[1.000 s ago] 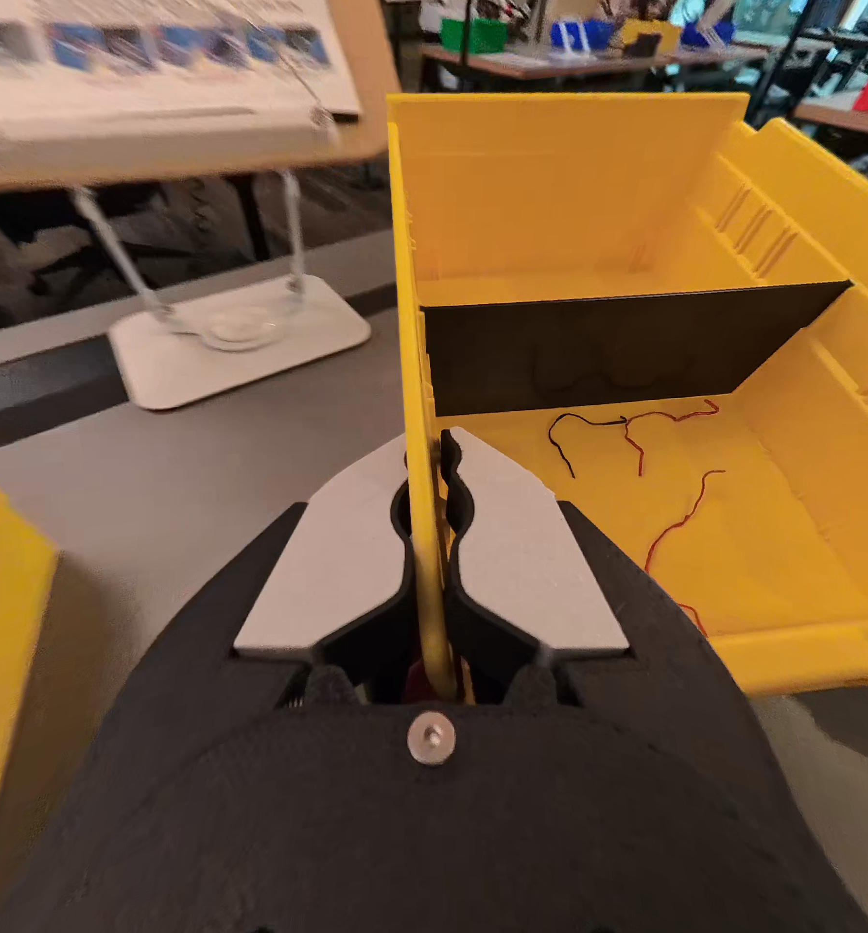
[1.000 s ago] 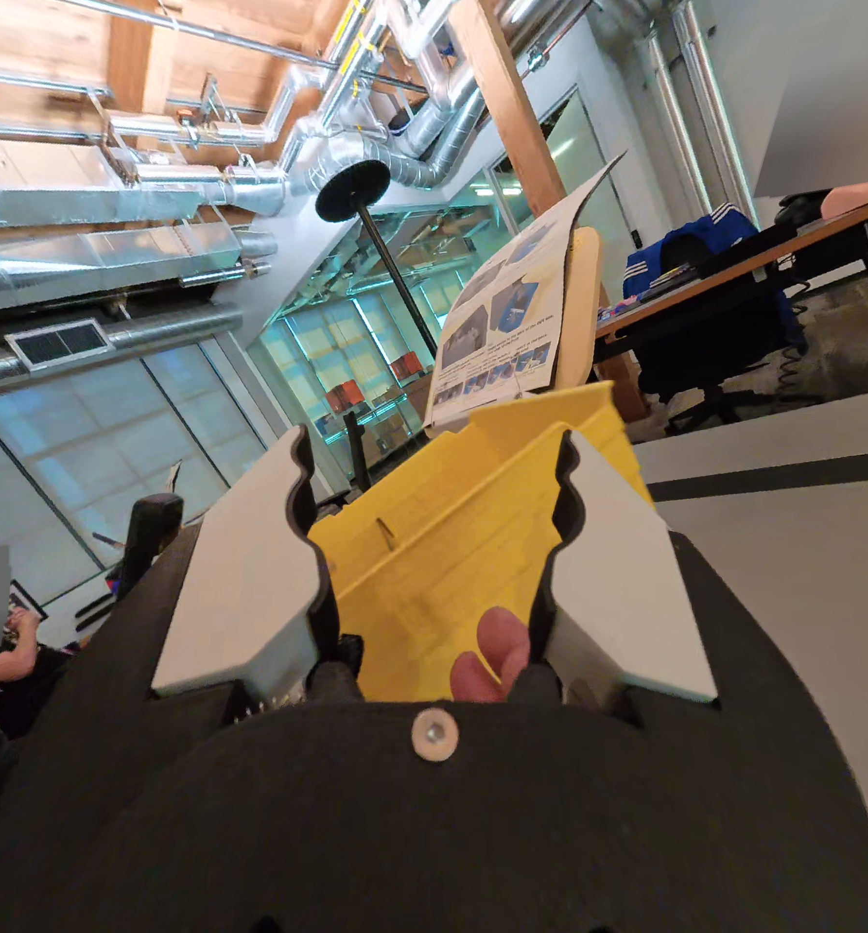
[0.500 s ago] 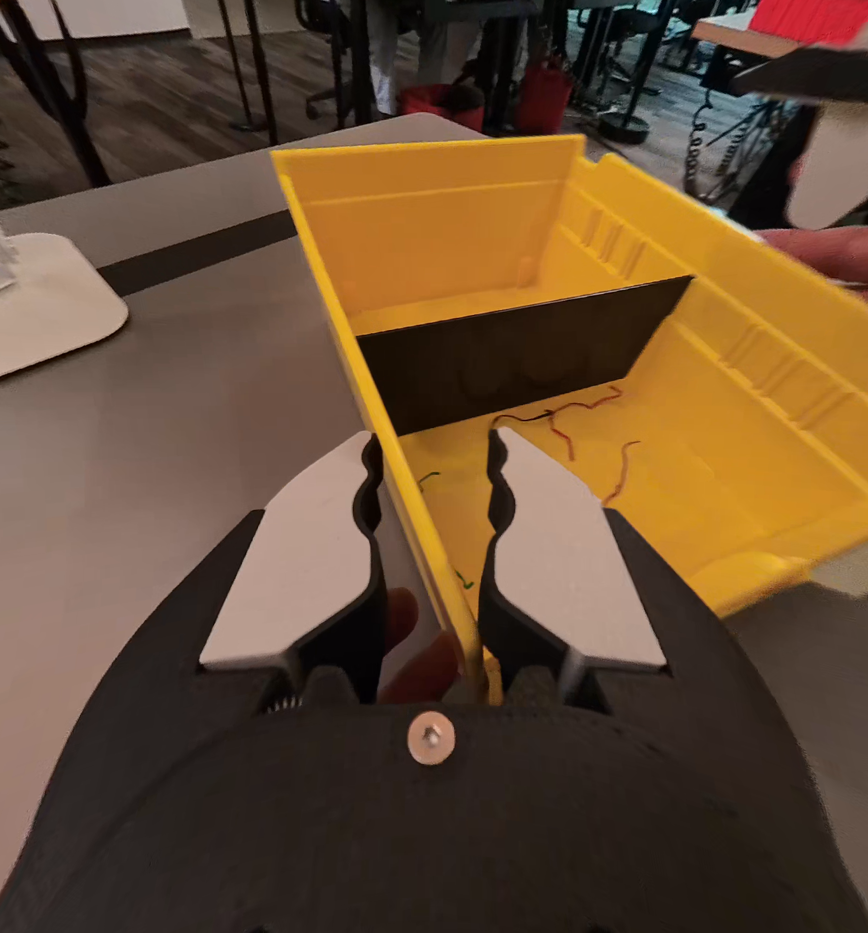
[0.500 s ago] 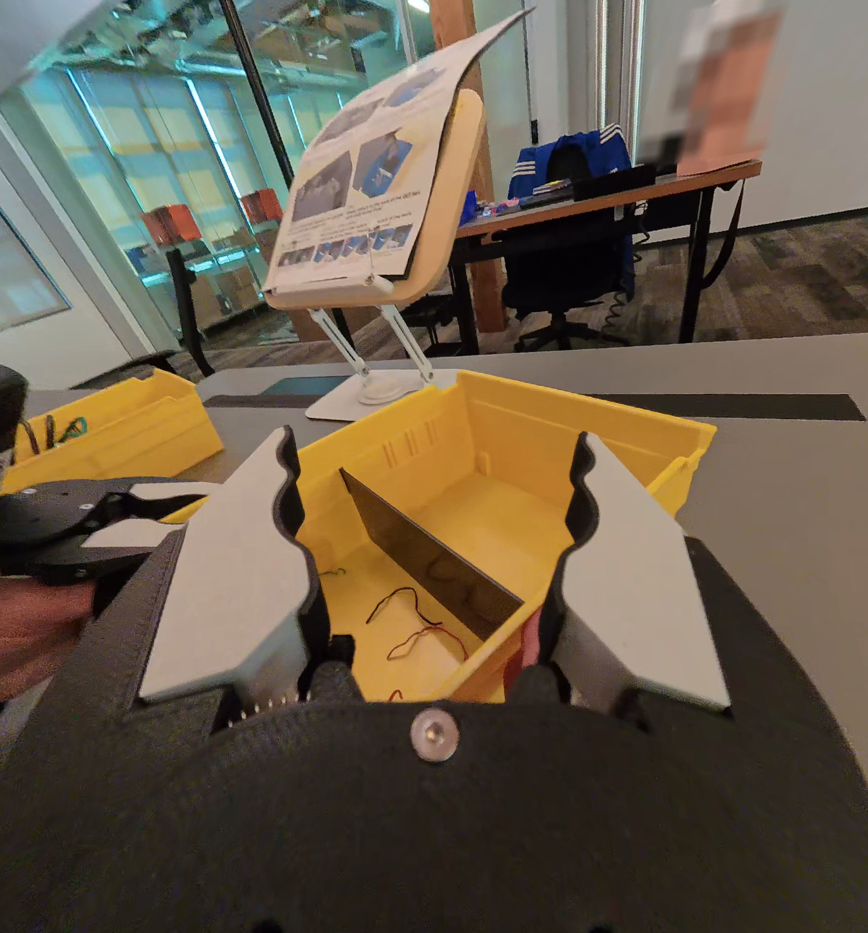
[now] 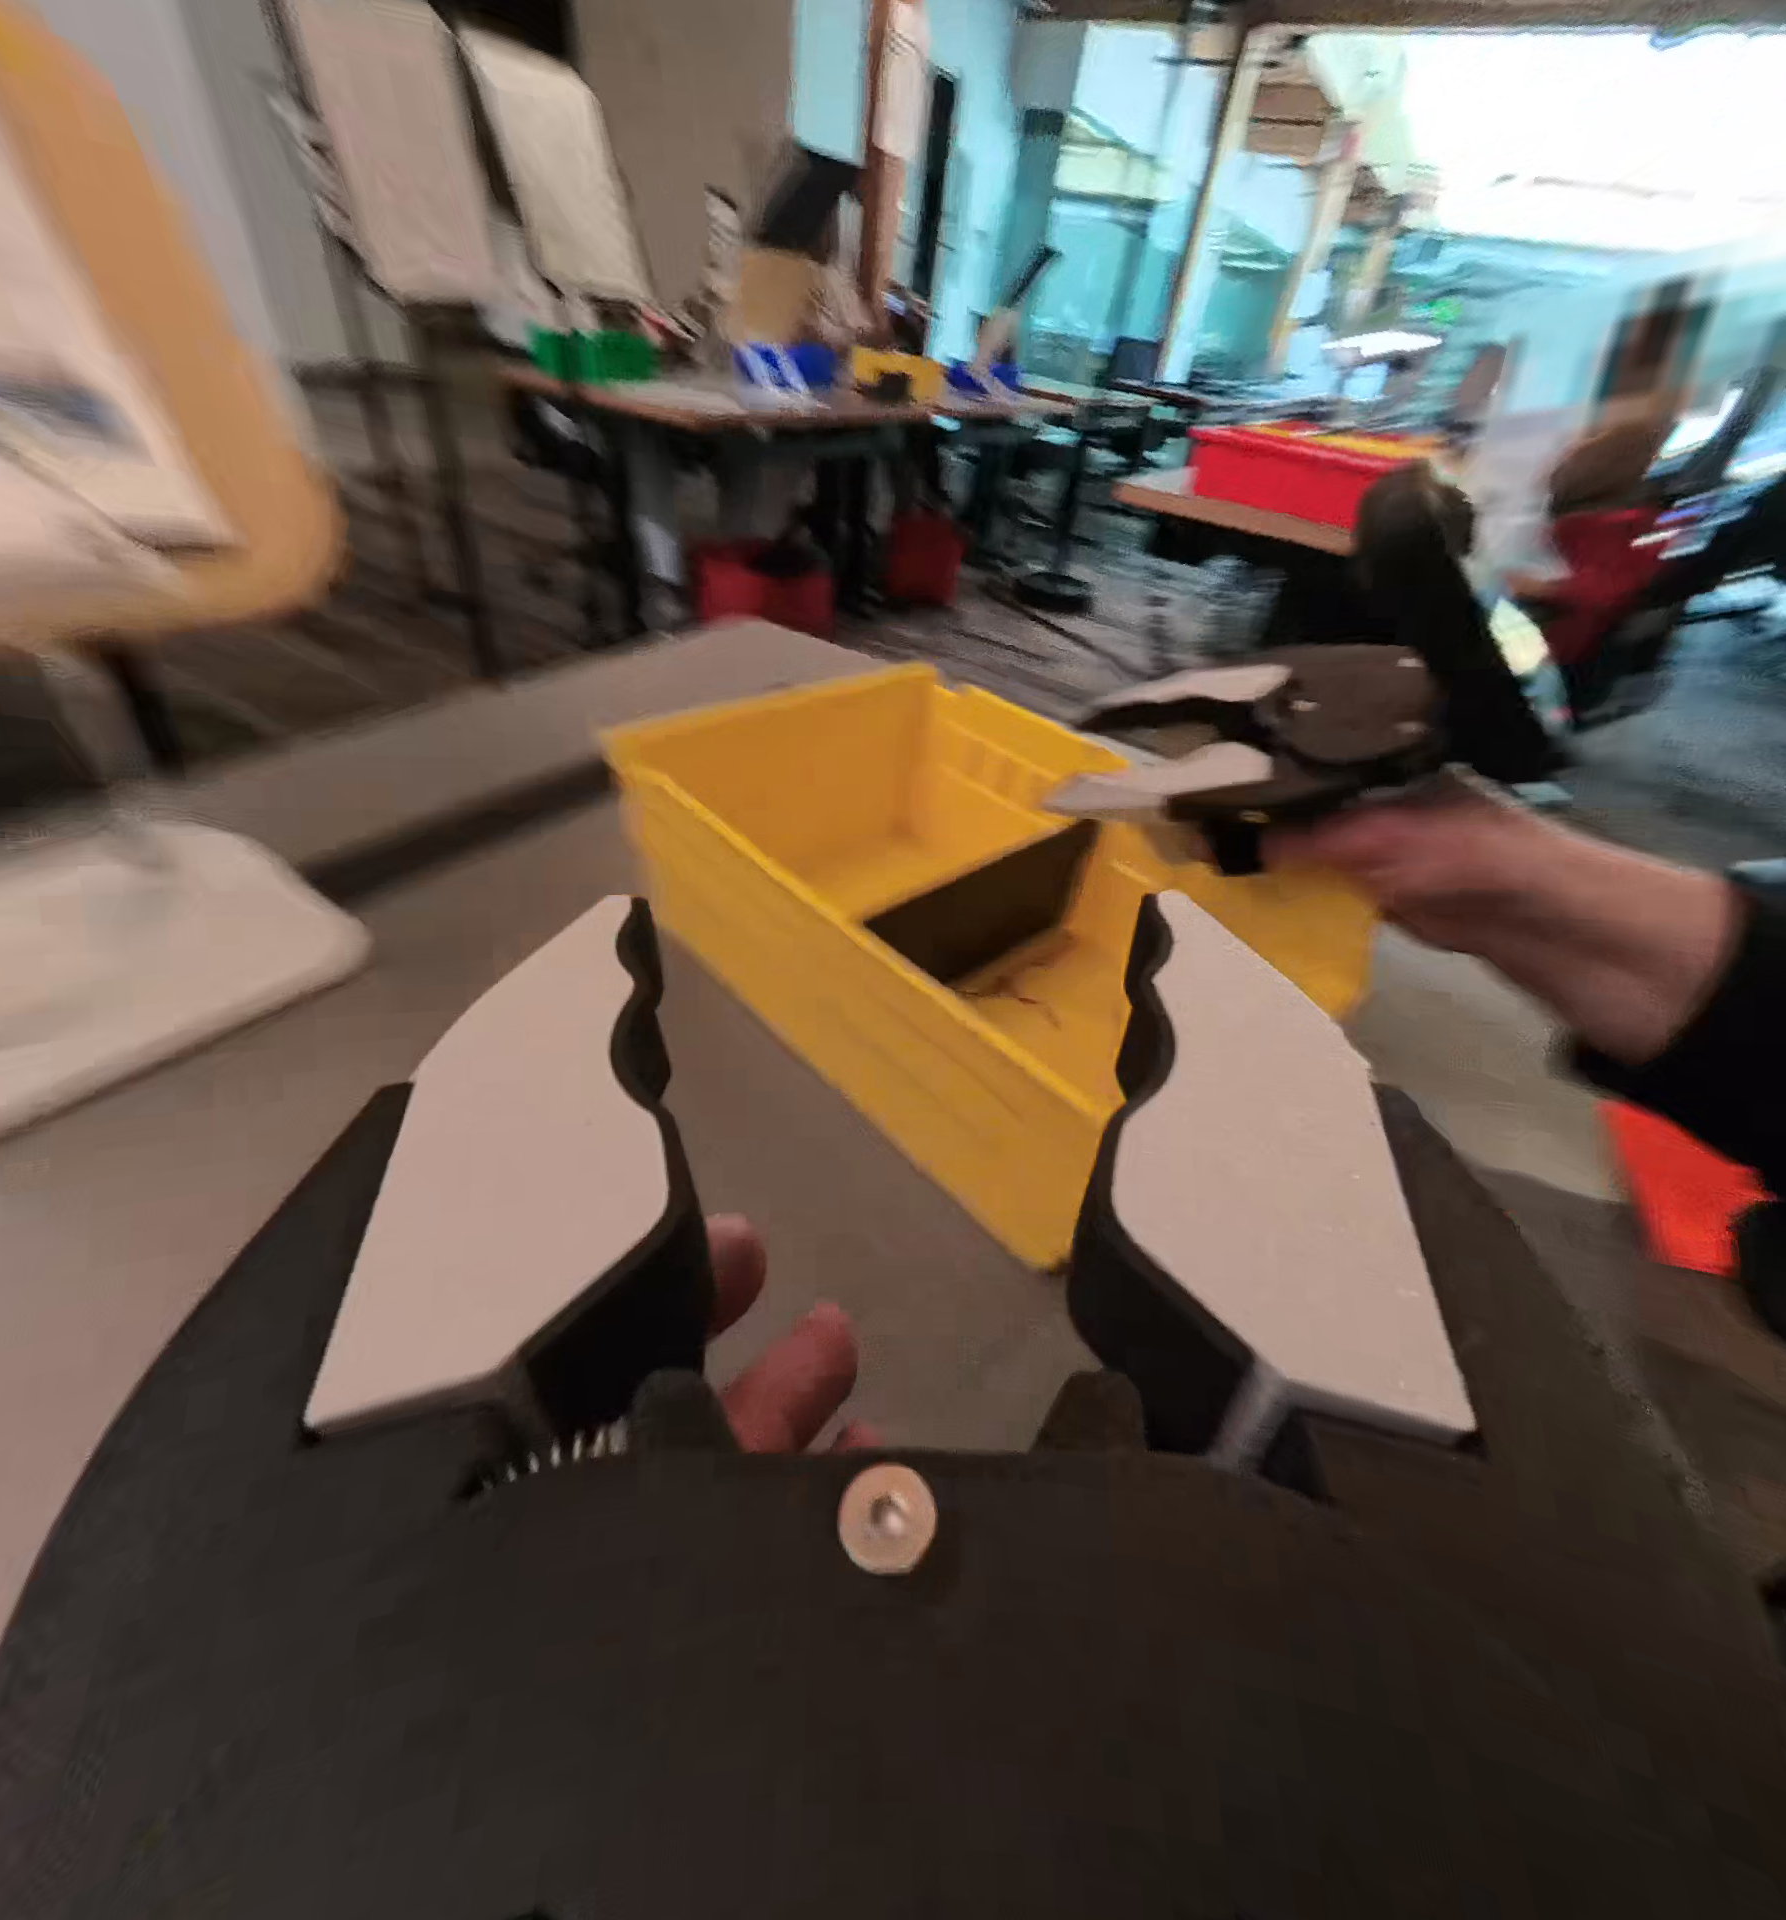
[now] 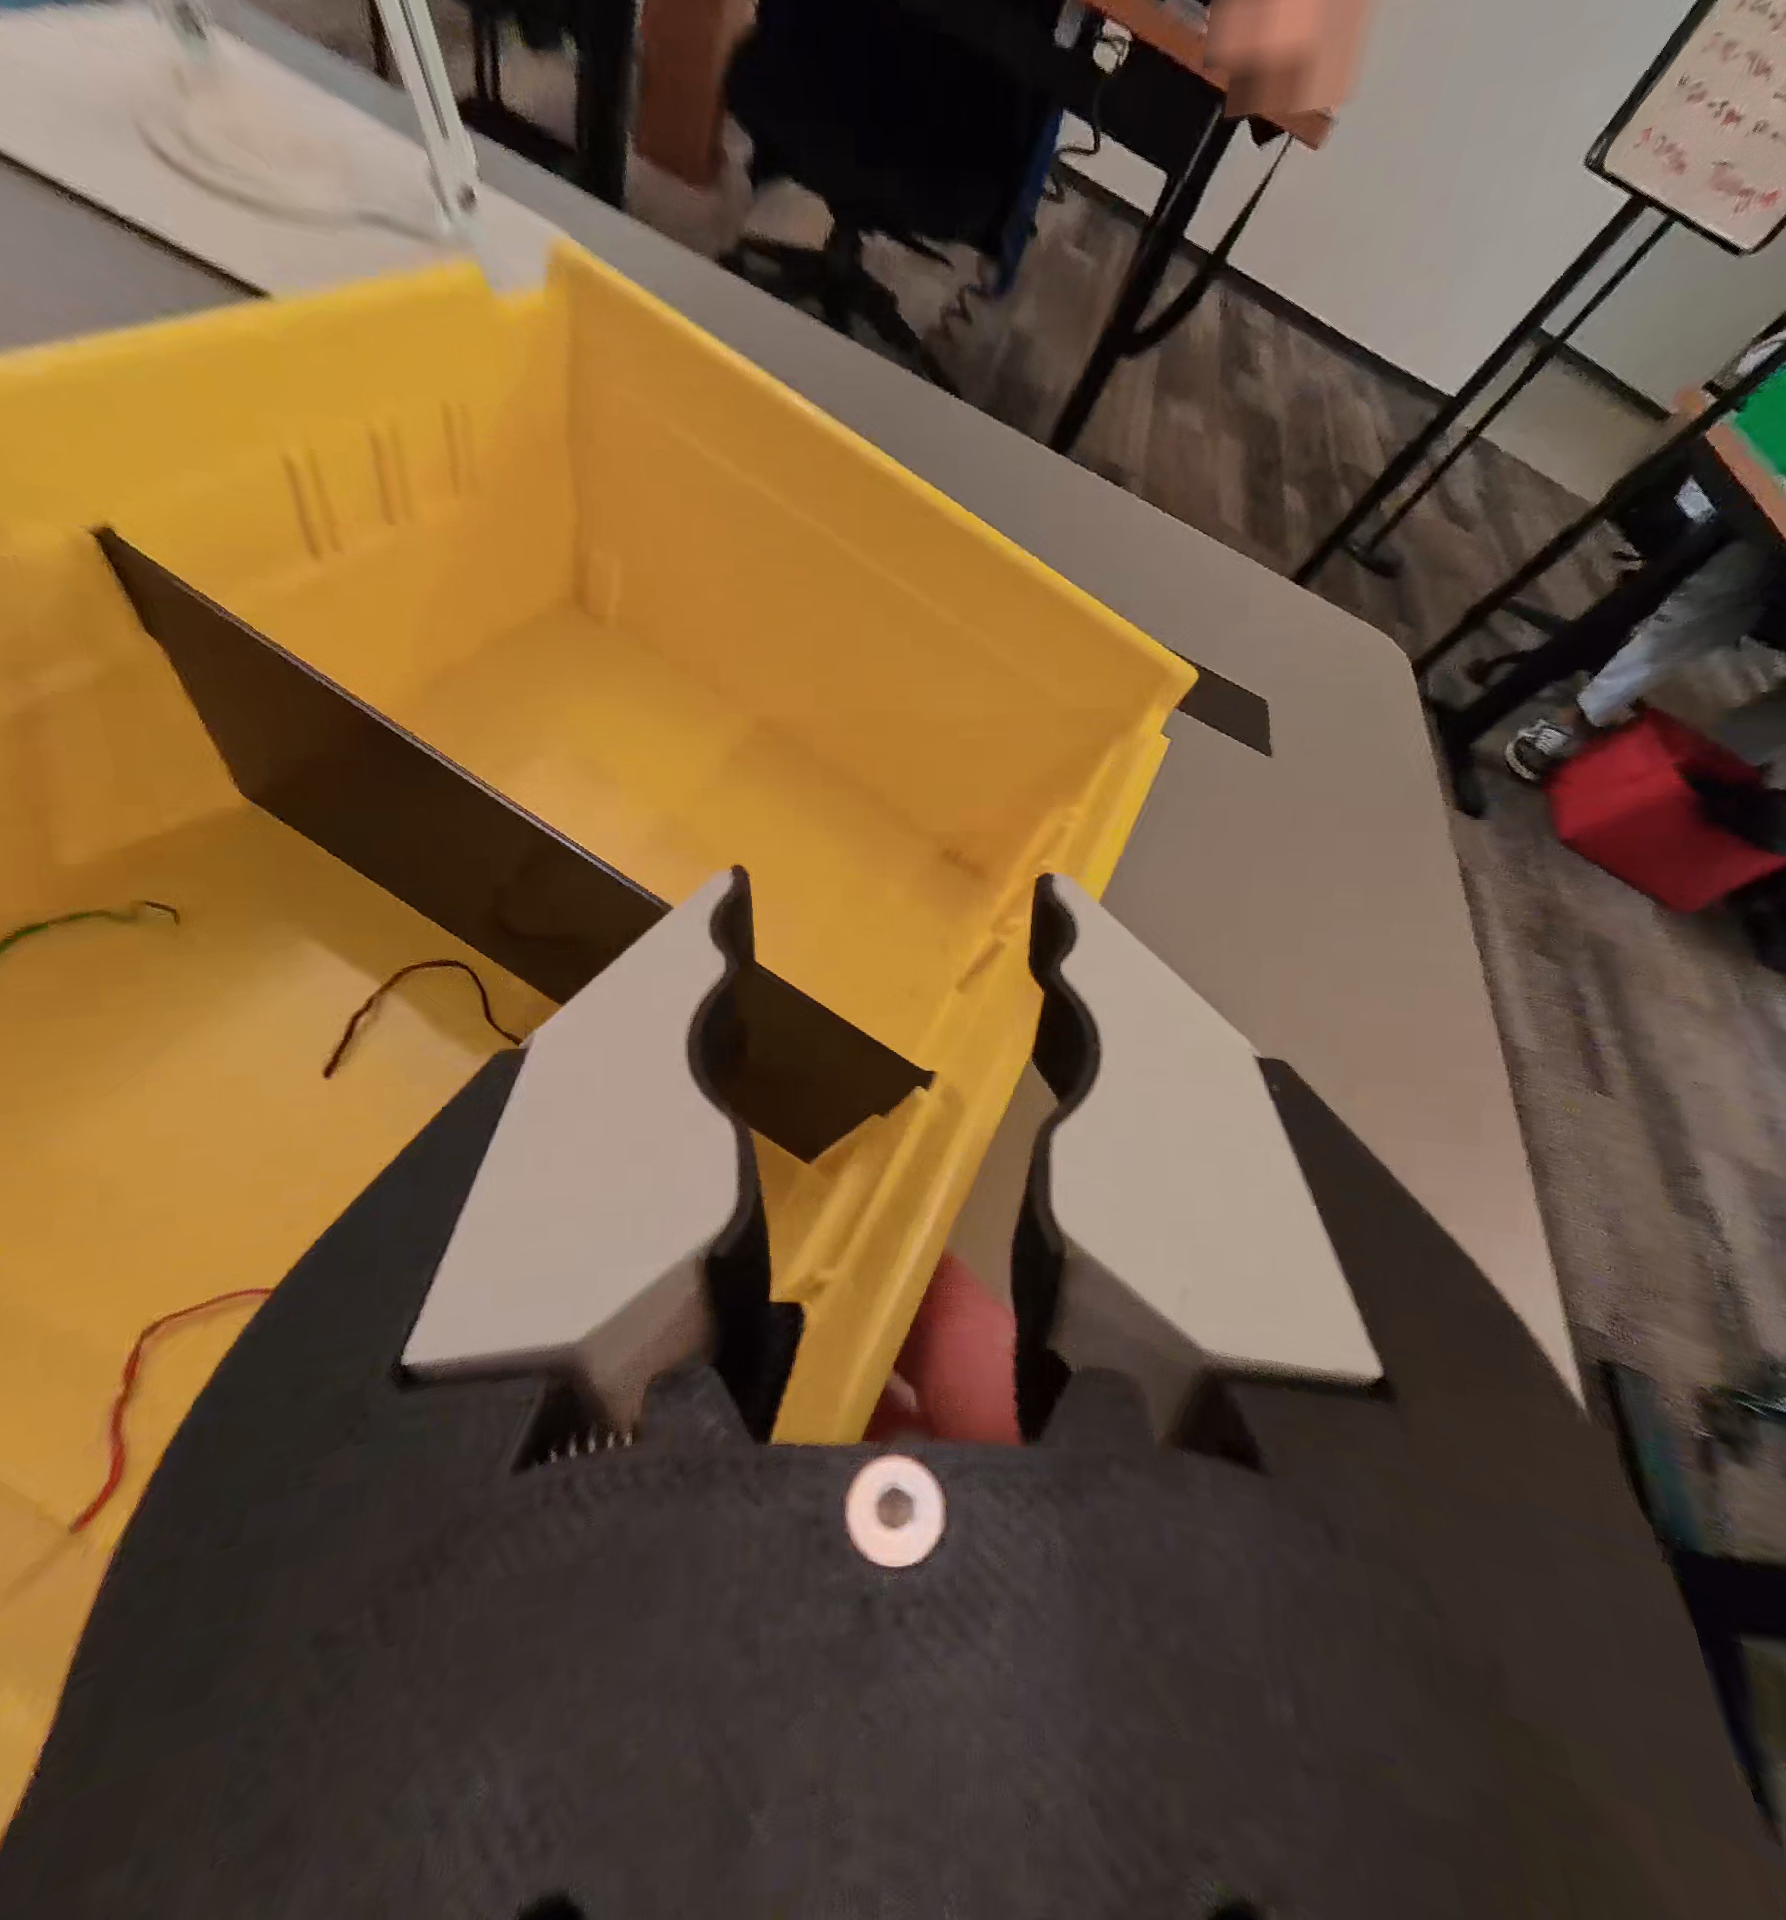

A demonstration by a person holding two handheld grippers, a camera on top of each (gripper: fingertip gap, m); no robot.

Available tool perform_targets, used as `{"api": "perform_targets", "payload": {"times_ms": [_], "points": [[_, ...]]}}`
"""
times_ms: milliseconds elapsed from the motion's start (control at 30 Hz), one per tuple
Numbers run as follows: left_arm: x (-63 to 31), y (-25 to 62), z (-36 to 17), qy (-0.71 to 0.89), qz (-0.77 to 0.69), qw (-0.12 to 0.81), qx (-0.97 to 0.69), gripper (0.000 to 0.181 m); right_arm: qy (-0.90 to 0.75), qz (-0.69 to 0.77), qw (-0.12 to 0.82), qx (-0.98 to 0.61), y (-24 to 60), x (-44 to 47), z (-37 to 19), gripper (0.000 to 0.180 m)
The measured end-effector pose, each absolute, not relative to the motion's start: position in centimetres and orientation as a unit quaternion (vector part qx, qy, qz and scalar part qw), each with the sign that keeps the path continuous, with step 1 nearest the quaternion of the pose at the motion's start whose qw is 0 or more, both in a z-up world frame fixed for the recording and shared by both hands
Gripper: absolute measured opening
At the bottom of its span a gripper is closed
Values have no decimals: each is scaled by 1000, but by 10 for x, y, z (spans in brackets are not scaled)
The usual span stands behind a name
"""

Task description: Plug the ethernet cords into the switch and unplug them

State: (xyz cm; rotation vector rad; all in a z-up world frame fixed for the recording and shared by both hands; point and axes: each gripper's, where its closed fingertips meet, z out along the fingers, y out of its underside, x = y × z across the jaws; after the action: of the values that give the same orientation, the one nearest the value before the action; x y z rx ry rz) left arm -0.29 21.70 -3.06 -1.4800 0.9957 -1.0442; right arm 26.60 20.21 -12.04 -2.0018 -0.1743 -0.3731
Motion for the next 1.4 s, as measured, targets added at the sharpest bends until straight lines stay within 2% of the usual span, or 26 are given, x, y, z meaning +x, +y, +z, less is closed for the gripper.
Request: {"api": "perform_targets", "payload": {"times_ms": [33, 100, 200, 267, 333, 433, 567, 600, 667, 767, 867, 1133, 1400], "points": [[-31, 235, -16, 411, -387, 555, -611, 84, -77, -167, 512, -839, 202, 268, -120, 49], [-100, 282, 5, 395, -268, 620, -622, 82, -95, -192, 490, -845, 204, 275, -123, 32], [-228, 361, 10, 367, -35, 661, -654, 83, -122, -215, 455, -856, 206, 284, -130, 33], [-313, 403, -5, 342, 71, 636, -688, 85, -131, -220, 447, -857, 208, 289, -131, 33], [-379, 431, -38, 301, 79, 578, -754, 91, -136, -231, 441, -856, 209, 296, -131, 32], [-438, 454, -84, 262, 80, 527, -804, 87, -163, -248, 435, -850, 210, 306, -131, 27], [-464, 467, -136, 222, 55, 481, -846, 84, -194, -267, 427, -842, 211, 321, -131, 24], [-468, 468, -143, 211, 47, 477, -852, 78, -193, -263, 428, -843, 211, 326, -131, 24], [-478, 472, -133, 195, 63, 512, -834, 34, -200, -260, 431, -841, 212, 333, -131, 24], [-475, 469, -135, 201, 39, 499, -842, 27, -198, -277, 429, -836, 213, 349, -129, 29], [-466, 461, -137, 218, 40, 495, -840, 12, -197, -285, 428, -835, 215, 361, -129, 29], [-457, 443, -136, 170, -17, 534, -828, 7, -226, -308, 427, -819, 222, 389, -127, 29], [-467, 427, -136, 190, -12, 524, -830, 7, -245, -296, 435, -814, 237, 418, -127, 31]]}}
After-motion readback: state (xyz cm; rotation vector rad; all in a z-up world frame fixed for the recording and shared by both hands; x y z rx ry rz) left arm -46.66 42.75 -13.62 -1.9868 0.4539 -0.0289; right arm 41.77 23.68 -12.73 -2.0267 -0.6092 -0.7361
